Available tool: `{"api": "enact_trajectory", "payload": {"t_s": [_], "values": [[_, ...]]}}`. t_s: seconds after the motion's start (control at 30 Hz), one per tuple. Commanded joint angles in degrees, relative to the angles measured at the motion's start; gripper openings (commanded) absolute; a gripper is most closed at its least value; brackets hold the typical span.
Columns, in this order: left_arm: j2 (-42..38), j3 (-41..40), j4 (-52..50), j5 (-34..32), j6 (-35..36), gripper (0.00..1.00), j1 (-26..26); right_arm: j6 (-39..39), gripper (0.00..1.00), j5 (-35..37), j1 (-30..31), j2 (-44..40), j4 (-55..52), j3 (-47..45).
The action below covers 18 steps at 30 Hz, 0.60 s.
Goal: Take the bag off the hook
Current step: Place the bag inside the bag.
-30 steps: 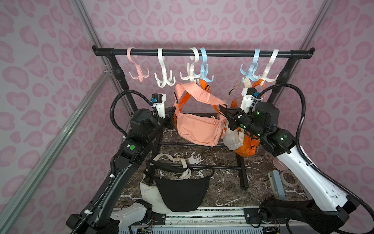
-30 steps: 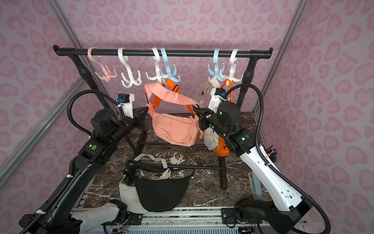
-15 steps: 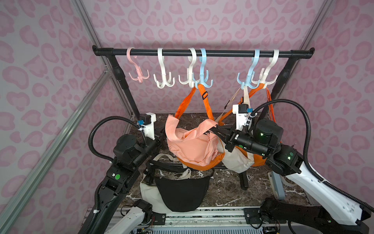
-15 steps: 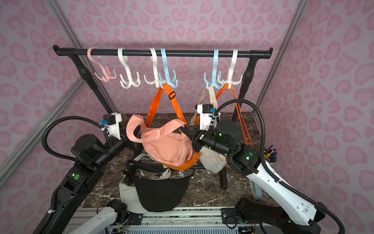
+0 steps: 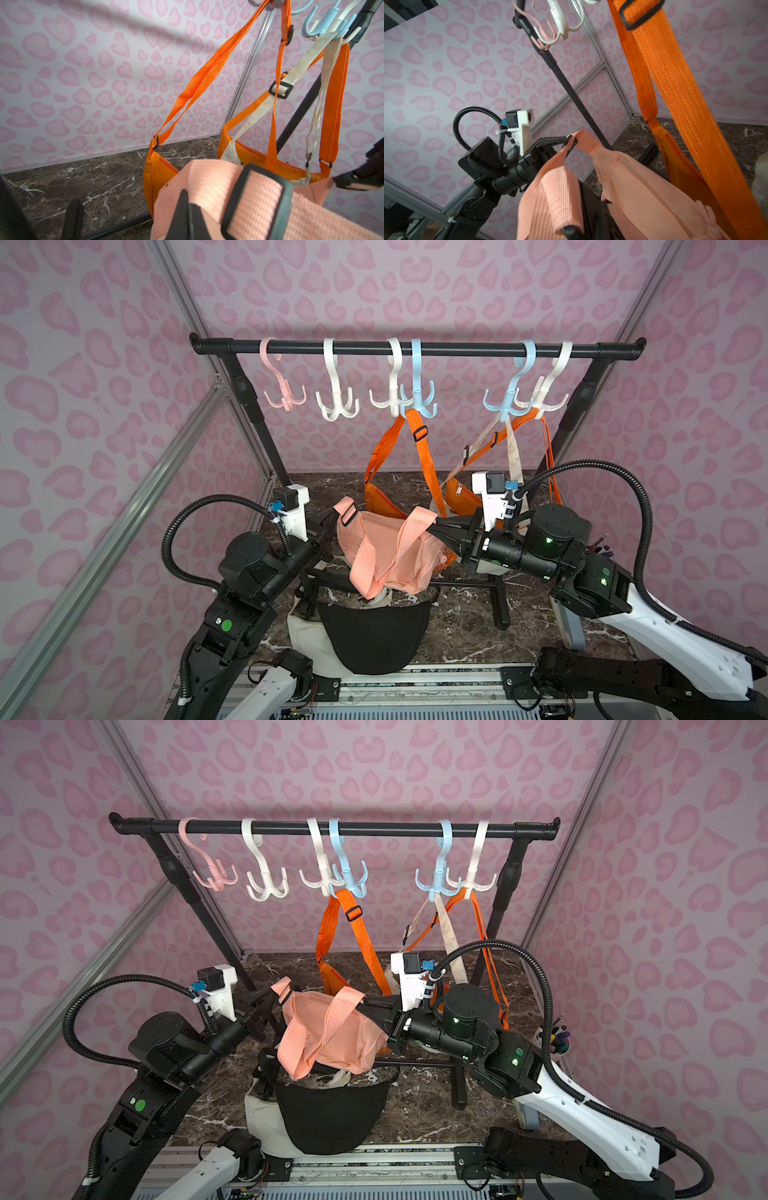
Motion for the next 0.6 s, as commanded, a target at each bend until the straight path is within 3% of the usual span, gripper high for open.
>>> {"api": "enact_trajectory", "payload": {"t_s": [0.0,0.2,0.57], "values": [[-1.95,0.02,-3.19,-3.96,-3.41,0.03,0.01,-0.13,0.0,2.14,2.96,-0.18,-1.25,0.13],[-6.05,-3.01,-10.58,-4.72,-8.3,0.03,-0.04,2.78,0.0,3.88,7.56,-0.56,-3.57,-2.9],[-6.27,-14.95,-18.05,-0.37,-16.24,0.03,0.01,12.88,0.0,11.17,7.57,-11.3,-2.78,-23.13]]}}
